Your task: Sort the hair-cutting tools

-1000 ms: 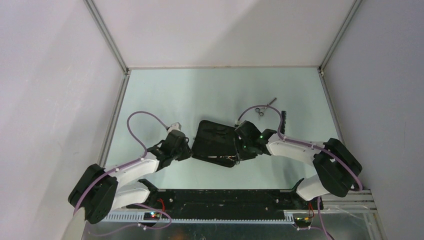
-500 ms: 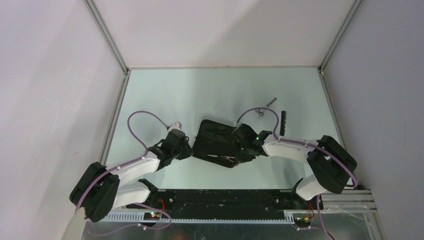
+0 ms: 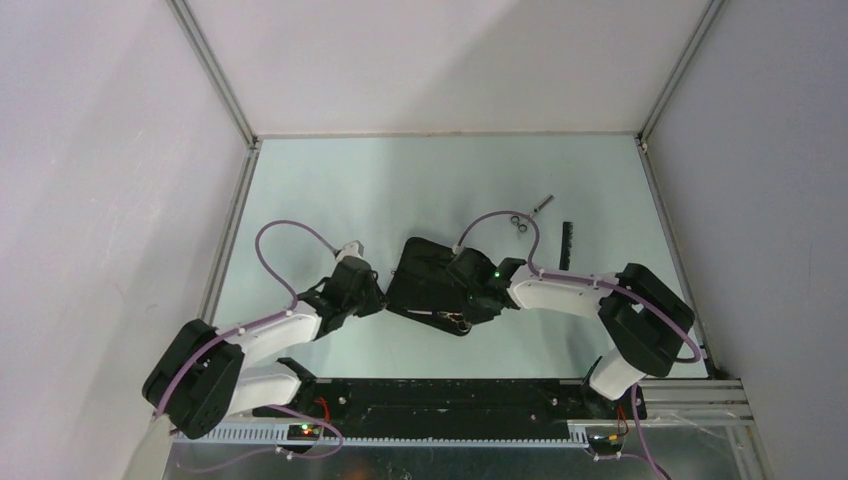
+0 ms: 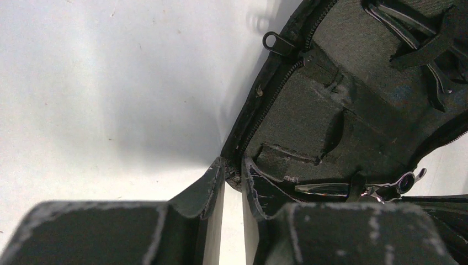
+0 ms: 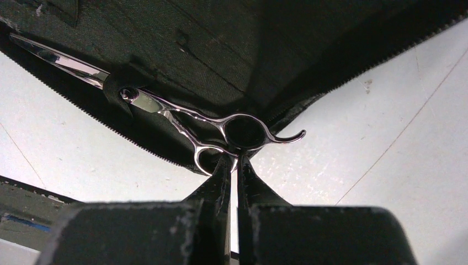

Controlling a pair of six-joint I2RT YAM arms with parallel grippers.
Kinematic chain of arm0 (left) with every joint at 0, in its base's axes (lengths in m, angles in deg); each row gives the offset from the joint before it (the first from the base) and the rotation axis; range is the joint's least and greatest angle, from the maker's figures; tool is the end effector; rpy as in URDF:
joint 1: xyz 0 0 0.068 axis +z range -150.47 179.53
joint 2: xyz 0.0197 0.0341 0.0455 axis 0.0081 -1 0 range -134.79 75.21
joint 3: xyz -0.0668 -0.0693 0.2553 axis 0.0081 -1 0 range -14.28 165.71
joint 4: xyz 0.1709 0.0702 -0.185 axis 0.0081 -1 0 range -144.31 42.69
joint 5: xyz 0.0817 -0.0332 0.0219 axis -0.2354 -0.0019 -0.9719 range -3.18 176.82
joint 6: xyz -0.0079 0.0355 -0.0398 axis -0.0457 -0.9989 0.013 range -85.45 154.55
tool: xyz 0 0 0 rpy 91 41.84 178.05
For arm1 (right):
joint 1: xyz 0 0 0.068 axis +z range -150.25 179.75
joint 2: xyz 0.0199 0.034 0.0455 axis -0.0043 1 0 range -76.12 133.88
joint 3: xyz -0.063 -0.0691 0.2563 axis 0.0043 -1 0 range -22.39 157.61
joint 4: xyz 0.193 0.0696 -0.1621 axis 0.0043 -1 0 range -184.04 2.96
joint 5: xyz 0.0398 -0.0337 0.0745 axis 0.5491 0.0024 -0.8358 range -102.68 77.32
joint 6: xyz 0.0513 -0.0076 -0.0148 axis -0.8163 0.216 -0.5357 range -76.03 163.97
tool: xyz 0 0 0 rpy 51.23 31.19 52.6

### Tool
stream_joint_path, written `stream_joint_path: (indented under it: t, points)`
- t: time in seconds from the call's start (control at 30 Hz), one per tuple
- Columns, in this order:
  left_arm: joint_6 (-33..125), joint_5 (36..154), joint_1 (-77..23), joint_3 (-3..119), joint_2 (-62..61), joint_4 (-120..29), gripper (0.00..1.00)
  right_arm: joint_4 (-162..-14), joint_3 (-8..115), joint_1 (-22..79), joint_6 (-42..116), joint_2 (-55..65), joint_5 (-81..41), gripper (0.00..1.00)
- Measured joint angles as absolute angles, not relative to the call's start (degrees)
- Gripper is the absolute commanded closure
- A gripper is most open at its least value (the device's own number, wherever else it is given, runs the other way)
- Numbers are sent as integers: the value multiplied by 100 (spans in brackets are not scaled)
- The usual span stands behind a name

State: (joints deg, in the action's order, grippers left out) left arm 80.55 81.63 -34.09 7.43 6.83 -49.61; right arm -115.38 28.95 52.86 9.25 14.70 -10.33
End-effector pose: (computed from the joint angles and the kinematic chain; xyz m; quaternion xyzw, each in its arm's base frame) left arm 0.1737 -0.1115 0.1393 -0.1165 0.9285 -0.1915 0.2961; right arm 0.1768 0.2330 0.1664 -0.1529 0.9692 0.1189 0.1524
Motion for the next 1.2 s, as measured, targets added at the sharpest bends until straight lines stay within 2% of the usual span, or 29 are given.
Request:
stream_joint_path:
  t: [0.2,0.67,0.77,0.9,1.2]
  points:
    - [8044,8163,-3401,741,685,-4900,85,-11754,3205,5290,947,1748,-1109,100]
    - [8044,8207,-3385,627,727,-4749,86,-11912,3493,5146,592,2067,-1459,100]
    - [8053,8211,-3394,607,694,-4579,86,-11354,3666,5168,433,2351,-1796,100]
    - [8053,8196,-3396,592,685,-4509,86,-11437,3754,5137,448,2434,-1901,100]
    - [8154,8093,-3422,553,749,-4531,90,-11630,3876,5146,396,2480,-1815,100]
